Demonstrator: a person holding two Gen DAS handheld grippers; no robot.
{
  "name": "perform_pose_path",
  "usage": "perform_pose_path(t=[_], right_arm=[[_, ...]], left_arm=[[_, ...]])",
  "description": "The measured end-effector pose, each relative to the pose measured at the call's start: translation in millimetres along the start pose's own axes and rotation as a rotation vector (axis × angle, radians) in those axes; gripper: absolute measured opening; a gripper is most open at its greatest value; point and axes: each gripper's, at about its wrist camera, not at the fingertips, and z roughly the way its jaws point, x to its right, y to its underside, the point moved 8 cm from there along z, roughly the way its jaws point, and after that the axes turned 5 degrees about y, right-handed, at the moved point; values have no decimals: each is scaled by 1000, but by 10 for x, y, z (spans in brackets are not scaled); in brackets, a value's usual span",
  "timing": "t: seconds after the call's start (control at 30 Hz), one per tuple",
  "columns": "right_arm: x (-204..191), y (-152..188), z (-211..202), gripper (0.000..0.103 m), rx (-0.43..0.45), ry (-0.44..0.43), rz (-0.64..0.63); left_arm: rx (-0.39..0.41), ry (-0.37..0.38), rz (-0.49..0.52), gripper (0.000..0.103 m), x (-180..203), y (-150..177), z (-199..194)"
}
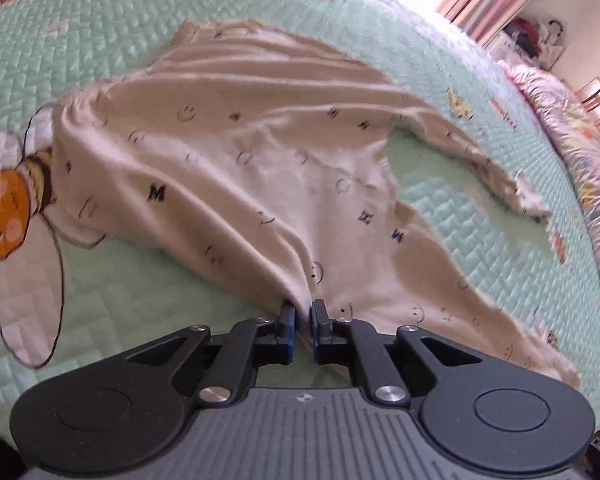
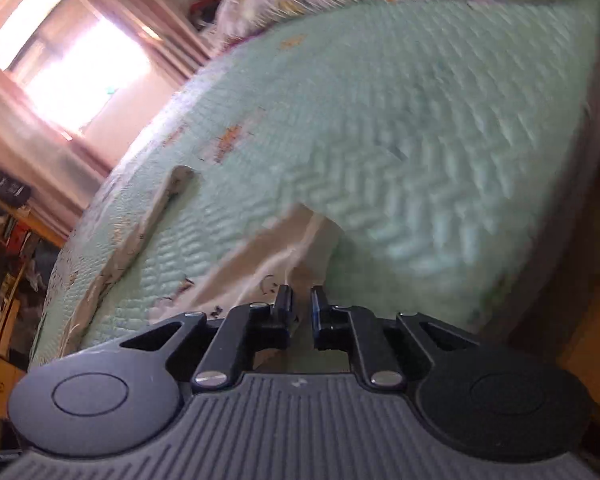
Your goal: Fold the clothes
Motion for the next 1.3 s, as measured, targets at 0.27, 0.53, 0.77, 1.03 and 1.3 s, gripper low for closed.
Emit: perform_pose_path(t=[0.27, 0.53, 0.77, 1.03, 1.3], right_arm=[[-95, -101, -222, 59, 123, -24, -81], [-199, -198, 141, 61, 102, 87, -207], [-429, -98, 348, 12, 109, 95, -288], [-682, -464, -63, 11, 267, -45, -235], [-81, -478, 274, 24, 178, 95, -175]], left_arm=[[-62, 26, 55, 25, -106, 197, -147], [-27, -10, 0, 30, -370, 156, -346], [-34, -34, -17, 34, -423, 110, -270], [41, -67, -40, 34, -562, -3, -428], [124, -89, -140, 37, -987, -168, -668]])
